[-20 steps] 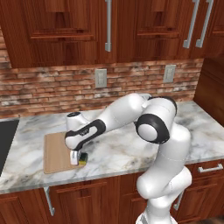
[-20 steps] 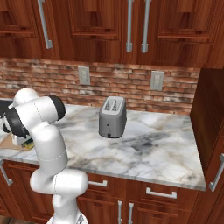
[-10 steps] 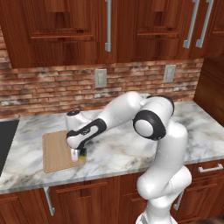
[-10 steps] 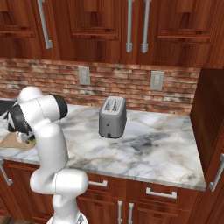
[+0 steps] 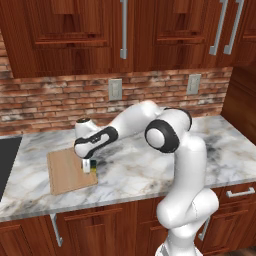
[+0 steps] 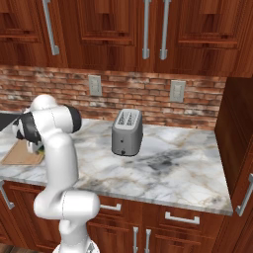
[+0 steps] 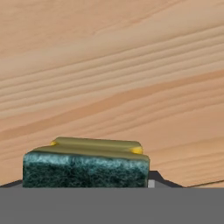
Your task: Pick up the sponge from the counter and clean the cutting board by briefly scrubbing or pressing down on the cutting board. Once finished, release the sponge.
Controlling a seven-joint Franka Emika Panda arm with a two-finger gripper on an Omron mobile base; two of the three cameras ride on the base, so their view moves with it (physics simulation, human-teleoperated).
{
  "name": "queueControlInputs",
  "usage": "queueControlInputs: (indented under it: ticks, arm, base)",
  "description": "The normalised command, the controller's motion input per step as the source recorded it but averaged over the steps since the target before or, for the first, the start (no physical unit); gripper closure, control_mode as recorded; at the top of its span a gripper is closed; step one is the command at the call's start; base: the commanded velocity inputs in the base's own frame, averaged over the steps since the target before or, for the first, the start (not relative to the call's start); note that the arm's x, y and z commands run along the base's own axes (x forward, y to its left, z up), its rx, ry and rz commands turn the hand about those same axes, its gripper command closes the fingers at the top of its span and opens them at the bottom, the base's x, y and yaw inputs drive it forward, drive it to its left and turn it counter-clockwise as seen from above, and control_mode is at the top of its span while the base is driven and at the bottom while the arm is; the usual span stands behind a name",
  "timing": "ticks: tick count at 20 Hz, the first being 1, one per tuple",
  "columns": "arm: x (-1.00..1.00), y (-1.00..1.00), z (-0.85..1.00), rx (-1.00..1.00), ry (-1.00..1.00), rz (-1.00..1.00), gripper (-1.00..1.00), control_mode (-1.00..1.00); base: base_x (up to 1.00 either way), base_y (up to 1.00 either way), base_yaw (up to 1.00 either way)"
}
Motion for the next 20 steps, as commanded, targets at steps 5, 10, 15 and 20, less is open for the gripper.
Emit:
queueControlInputs:
  ticks: [5,10,15,20]
  arm:
    - [0.77,0.04,0.0,0.0,0.01,0.11,1.0,-1.0]
    - [0.64,0.06,0.0,0.0,0.0,0.08,1.0,-1.0]
    - [0.65,0.23,0.0,0.0,0.0,0.06,1.0,-1.0]
    - [0.52,0.35,0.0,0.0,0.0,0.03,1.0,-1.0]
  base:
    - [0.0,0.0,0.0]
    - [0.0,0.0,0.0]
    - [0.0,0.0,0.0]
    - [0.0,0.0,0.0]
